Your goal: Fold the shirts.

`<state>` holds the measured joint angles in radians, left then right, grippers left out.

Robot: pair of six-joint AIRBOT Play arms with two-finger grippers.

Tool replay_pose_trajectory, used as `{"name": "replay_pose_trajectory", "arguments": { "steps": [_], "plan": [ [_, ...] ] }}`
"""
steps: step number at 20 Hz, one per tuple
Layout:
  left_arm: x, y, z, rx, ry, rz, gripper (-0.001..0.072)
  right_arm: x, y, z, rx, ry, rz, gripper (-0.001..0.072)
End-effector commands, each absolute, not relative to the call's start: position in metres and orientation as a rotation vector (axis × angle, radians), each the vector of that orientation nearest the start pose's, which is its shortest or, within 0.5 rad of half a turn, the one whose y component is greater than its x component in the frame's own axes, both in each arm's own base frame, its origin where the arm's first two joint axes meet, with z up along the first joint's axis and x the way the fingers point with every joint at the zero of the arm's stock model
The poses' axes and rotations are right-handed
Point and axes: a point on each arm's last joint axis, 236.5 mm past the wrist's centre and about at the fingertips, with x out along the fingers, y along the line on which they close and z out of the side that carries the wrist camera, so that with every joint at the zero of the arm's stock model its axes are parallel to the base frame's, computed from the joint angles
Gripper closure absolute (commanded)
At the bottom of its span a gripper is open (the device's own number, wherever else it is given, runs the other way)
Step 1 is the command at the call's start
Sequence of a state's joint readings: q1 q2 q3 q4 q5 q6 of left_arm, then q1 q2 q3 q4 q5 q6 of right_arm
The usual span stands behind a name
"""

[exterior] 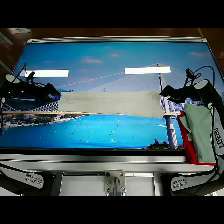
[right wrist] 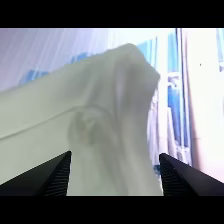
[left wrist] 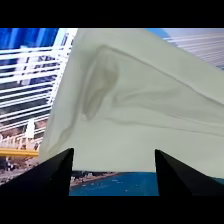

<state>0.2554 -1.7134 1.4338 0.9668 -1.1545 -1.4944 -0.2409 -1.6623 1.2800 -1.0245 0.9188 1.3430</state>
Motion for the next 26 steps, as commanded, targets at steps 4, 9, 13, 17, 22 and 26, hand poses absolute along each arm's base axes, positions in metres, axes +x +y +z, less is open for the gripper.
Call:
{"name": "replay_pose_trajectory", "arguments": {
  "steps": [4, 9, 13, 17, 22, 26],
  "plan": [
    [0.464, -0.018, -0.003, -0.649, 1.263, -0.180, 0.0109, 0.455, 0.024, -0.110, 0.686, 1.329, 0.236, 0.0030],
    [0.462, -0.053, 0.009, -0.560, 1.250, -0.273, 0.0110, 0.463, 0.053, -0.130, 0.795, 1.355, 0.187, 0.0167],
    [0.461, -0.099, 0.011, -0.505, 1.251, -0.354, 0.0169, 0.471, 0.061, -0.095, 0.771, 1.281, 0.266, 0.0649],
    [0.480, -0.201, 0.025, -0.552, 1.123, -0.513, 0.0615, 0.463, 0.070, 0.005, 0.694, 1.153, 0.359, 0.0648],
    [0.442, -0.344, -0.005, -0.564, 1.152, -0.719, 0.0670, 0.397, 0.068, 0.091, 0.555, 1.164, 0.357, 0.0648],
    [0.389, -0.424, -0.031, -0.561, 1.222, -0.814, 0.0671, 0.354, 0.066, 0.136, 0.500, 1.137, 0.320, 0.0648]
  ]
}}
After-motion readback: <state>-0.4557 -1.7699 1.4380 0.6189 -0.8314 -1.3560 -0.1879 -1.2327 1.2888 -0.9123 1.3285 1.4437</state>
